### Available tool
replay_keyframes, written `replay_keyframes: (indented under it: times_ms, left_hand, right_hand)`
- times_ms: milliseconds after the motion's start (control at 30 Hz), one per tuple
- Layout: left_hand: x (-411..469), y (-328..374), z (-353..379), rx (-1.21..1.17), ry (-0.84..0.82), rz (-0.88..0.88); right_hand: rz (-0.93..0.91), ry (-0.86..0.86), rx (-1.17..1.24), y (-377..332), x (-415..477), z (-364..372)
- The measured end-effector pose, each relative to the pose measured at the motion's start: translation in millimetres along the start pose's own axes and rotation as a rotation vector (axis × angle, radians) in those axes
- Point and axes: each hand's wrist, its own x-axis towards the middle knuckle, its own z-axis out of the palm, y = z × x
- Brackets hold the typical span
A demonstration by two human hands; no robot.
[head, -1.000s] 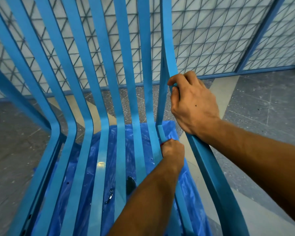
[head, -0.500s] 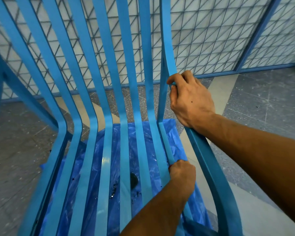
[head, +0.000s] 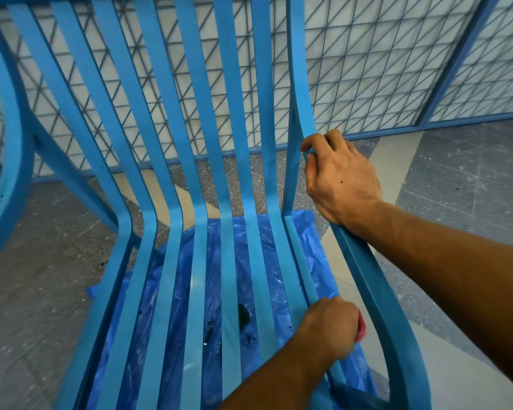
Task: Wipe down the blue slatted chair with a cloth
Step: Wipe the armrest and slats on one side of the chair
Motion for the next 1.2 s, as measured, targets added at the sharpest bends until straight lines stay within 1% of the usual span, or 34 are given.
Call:
replay_keyframes:
  times_ms: [67, 167, 200, 233, 300, 367, 433, 533, 600, 733, 900, 1000, 1200]
  left_hand:
    - [-1, -10, -9, -0.153, 0.127, -0.042]
    - [7, -34, -27, -0.408, 0.400, -0.114]
    - [13, -44, -35, -0.460, 0.495, -0.135]
    - [19, -55, -43, -0.476, 0.588, -0.156]
    - [32, -80, -64, -0.405, 0.738, -0.229]
    - [46, -102, -85, -0.286, 0.791, -0.310]
    - [57, -121, -103, -0.180, 0.756, -0.353]
    - [69, -138, -113, -0.028, 0.607, -0.351]
    - [74, -139, -109, 0.033, 0.528, -0.337]
    - [70, -131, -96, 0.102, 0.506, -0.325]
    - [33, -120, -75, 0.120, 0.406, -0.201]
    - [7, -106, -54, 0.115, 0.386, -0.129]
    - [-31, -74, -23, 0.165, 0.335, -0.078]
  right_hand:
    - [0.003, 0.008, 0.007, 1, 0, 1]
    - [0.007, 0.019, 0.020, 0, 1, 2]
    - [0.005, 0.020, 0.020, 0, 1, 2]
    - [0.002, 0.019, 0.017, 0, 1, 2]
    - [-0.001, 0.019, 0.008, -1, 1, 2]
    - [-0.001, 0.021, 0.000, -1, 1, 2]
    - [0.002, 0.026, -0.001, 0, 1, 2]
    - [-0.001, 0.042, 0.011, 1, 1, 3]
    - [-0.005, 0.055, 0.017, 3, 1, 4]
    - [-0.011, 0.080, 0.031, 3, 1, 6]
    - [-0.005, 0.066, 0.025, 4, 2, 7]
    - [-0.001, 0.064, 0.018, 3, 3, 6]
    - [-0.006, 0.057, 0.018, 4, 2, 6]
